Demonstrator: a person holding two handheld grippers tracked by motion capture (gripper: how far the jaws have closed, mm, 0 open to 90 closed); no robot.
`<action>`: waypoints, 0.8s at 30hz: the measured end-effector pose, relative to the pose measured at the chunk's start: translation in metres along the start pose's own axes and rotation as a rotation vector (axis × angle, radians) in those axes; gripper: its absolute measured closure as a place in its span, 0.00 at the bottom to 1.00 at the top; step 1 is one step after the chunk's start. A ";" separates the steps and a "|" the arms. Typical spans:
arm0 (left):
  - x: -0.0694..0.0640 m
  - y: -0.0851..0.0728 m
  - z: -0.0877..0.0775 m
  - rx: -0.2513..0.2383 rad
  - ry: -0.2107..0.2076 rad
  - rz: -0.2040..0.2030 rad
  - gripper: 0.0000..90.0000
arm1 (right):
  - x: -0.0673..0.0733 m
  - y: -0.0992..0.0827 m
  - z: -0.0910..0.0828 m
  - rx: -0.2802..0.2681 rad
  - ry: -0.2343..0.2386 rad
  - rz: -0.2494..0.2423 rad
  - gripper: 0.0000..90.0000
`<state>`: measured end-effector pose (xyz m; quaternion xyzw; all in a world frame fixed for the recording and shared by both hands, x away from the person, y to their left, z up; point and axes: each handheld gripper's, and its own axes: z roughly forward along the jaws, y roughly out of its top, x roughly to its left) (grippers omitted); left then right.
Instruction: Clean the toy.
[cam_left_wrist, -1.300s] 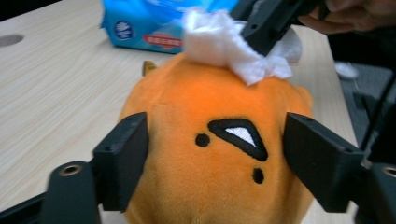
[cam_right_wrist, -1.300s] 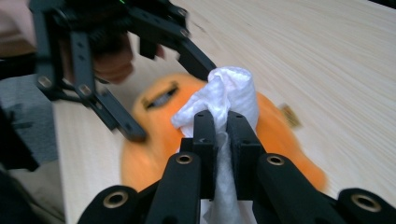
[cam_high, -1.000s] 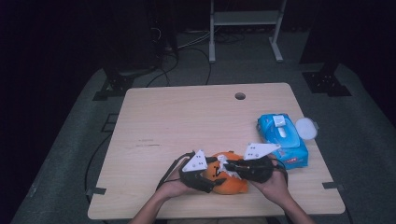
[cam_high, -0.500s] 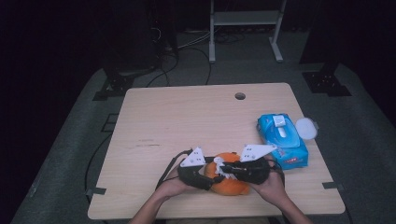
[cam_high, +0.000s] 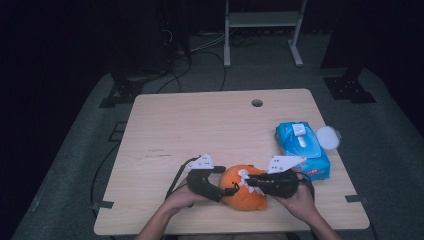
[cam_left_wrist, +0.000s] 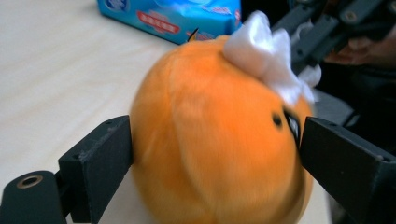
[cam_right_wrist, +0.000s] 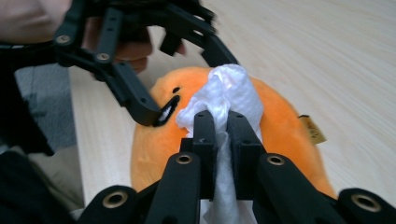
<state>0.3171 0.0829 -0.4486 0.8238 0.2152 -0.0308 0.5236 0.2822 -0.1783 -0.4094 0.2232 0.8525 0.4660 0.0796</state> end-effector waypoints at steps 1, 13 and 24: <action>0.000 0.000 0.002 0.007 0.002 -0.004 0.11 | 0.002 0.000 0.001 0.001 0.009 -0.003 0.92; -0.022 0.011 -0.009 -0.061 0.168 0.349 0.45 | -0.002 0.017 -0.012 -0.087 -0.055 0.004 0.92; -0.005 0.002 -0.005 -0.023 0.054 0.088 0.13 | -0.002 0.003 -0.001 -0.011 -0.037 -0.004 0.92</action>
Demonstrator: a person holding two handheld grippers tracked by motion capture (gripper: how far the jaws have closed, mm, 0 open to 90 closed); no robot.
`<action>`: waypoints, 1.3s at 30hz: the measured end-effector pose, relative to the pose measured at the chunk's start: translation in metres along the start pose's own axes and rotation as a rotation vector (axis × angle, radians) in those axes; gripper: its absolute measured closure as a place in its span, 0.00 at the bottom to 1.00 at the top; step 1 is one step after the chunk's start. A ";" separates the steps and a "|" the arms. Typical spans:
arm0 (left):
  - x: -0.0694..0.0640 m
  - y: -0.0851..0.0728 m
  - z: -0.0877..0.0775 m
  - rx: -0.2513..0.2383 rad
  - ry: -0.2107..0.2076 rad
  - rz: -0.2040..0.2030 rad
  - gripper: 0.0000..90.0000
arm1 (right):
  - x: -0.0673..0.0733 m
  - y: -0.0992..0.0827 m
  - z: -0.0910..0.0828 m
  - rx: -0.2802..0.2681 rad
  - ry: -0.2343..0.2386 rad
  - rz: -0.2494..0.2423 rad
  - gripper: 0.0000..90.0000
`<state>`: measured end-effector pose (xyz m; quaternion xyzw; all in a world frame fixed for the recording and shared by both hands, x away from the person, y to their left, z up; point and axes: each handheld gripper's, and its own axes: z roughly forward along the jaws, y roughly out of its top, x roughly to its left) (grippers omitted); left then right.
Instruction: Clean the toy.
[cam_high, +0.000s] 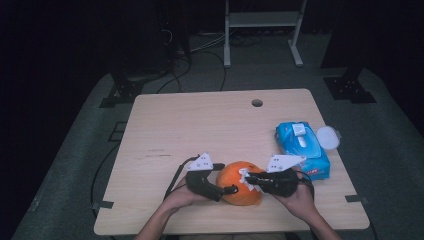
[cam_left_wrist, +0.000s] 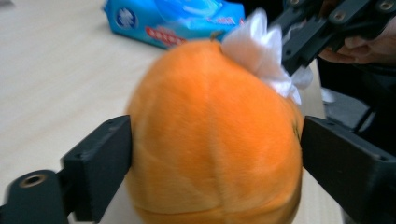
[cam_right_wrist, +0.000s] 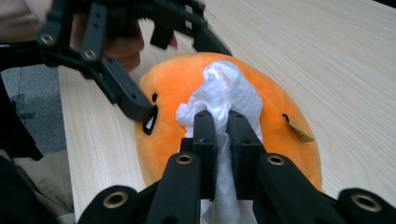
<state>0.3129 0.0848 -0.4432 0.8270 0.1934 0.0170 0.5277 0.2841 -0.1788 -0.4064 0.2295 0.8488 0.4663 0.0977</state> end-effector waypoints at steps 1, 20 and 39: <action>-0.003 0.000 0.002 0.014 0.011 0.044 0.21 | 0.001 0.001 0.000 -0.005 0.001 0.003 0.92; -0.005 0.003 0.003 -0.013 0.024 0.027 0.25 | 0.005 0.004 -0.004 -0.022 -0.032 -0.026 0.92; -0.021 0.008 0.001 -0.054 0.077 0.228 0.33 | 0.006 0.011 -0.010 -0.061 -0.041 -0.016 0.92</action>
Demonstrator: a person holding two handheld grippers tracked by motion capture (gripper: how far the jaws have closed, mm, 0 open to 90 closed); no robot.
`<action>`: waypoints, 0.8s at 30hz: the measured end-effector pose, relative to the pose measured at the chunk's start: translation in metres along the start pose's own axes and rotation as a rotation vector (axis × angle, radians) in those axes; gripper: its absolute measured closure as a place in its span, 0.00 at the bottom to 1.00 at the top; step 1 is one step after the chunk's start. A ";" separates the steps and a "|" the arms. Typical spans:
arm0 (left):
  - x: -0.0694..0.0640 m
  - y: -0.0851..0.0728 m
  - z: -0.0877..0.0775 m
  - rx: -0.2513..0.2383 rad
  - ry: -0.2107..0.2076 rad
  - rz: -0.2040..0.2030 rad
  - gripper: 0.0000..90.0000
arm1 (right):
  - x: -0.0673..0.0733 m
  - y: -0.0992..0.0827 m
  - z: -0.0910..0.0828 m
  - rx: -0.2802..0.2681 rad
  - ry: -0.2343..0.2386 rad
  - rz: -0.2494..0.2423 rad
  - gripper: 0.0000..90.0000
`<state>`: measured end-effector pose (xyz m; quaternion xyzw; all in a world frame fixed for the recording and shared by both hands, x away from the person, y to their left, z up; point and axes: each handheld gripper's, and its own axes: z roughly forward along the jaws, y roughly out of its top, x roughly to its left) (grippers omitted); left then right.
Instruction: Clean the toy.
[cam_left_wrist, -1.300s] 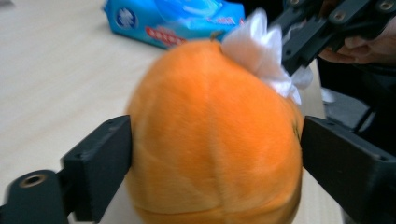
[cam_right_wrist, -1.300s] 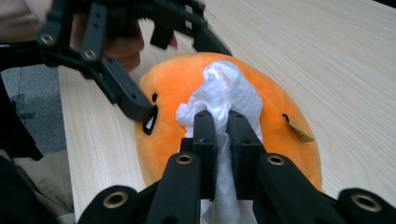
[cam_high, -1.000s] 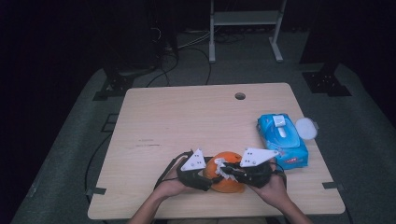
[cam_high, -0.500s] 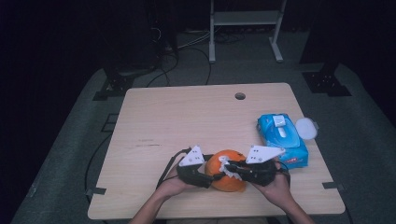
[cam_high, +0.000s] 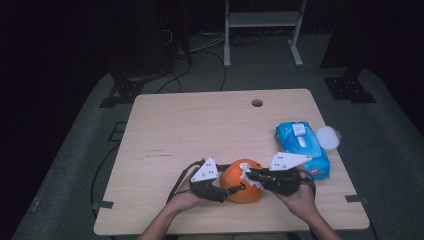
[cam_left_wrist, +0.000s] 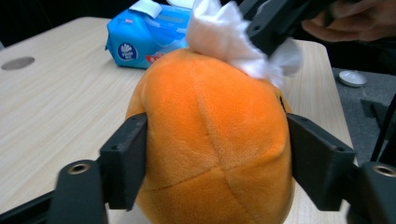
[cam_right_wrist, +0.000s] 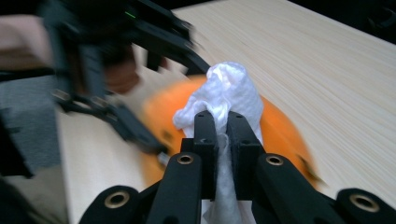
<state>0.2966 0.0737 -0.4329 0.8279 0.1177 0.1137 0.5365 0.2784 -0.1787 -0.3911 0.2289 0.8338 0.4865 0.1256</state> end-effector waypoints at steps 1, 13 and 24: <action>-0.003 0.001 0.001 0.003 0.004 0.022 0.33 | 0.005 0.003 0.001 -0.005 0.015 -0.009 0.92; -0.008 0.000 0.002 0.018 -0.020 0.085 0.34 | -0.003 0.005 -0.004 0.008 -0.048 -0.009 0.92; -0.010 0.005 0.004 0.024 -0.022 0.032 0.32 | 0.024 0.015 0.011 0.026 0.013 -0.071 0.92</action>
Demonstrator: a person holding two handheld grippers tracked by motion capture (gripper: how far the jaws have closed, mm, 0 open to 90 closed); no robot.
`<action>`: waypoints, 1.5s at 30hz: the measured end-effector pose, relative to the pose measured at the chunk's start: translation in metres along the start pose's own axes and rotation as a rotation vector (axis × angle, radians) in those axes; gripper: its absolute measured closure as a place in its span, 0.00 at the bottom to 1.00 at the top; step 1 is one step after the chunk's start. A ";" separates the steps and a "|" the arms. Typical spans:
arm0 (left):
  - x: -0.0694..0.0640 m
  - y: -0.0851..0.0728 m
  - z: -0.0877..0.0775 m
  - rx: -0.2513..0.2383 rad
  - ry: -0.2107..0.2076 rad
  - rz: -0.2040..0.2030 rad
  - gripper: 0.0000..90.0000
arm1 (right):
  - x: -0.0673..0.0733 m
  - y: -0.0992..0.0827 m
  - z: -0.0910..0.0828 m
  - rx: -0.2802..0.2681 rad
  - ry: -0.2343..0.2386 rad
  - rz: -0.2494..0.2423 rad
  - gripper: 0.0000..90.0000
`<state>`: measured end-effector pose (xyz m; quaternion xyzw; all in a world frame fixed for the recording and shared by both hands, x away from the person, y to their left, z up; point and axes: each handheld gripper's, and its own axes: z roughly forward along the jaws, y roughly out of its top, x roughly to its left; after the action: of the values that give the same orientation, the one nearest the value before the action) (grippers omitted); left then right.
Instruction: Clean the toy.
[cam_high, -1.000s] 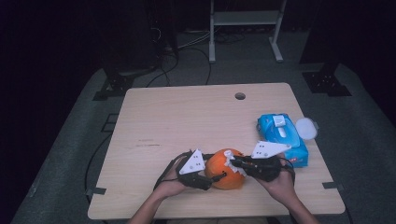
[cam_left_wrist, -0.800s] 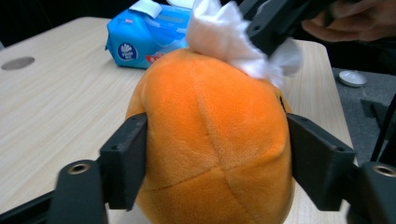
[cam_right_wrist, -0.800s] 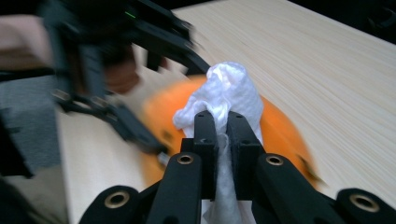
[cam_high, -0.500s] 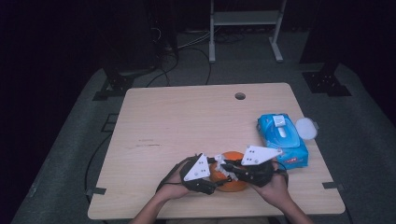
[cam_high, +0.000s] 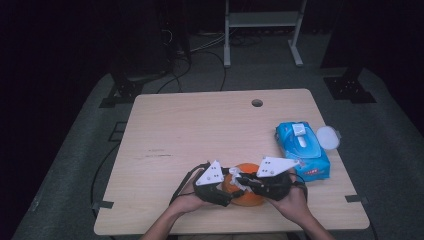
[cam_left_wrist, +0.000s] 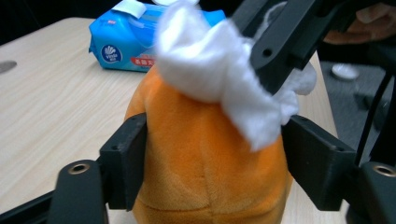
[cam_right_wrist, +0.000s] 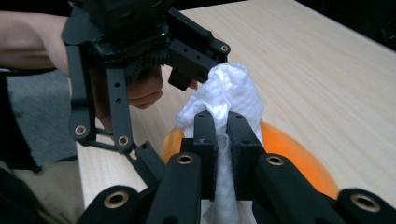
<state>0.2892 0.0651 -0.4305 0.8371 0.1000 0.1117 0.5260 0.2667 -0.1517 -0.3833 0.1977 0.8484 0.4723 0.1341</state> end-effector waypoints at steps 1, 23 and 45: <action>0.000 0.000 0.000 0.000 0.001 0.001 0.33 | -0.001 0.001 -0.001 -0.003 -0.005 -0.004 0.92; 0.004 -0.010 -0.004 0.018 -0.028 0.002 0.37 | -0.025 -0.016 -0.017 0.014 -0.028 0.073 0.92; 0.012 -0.004 0.000 0.029 0.000 -0.067 0.22 | -0.012 -0.016 -0.006 0.031 -0.019 0.031 0.92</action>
<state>0.3007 0.0700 -0.4337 0.8409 0.1295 0.0926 0.5173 0.2710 -0.1693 -0.3938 0.2172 0.8512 0.4592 0.1318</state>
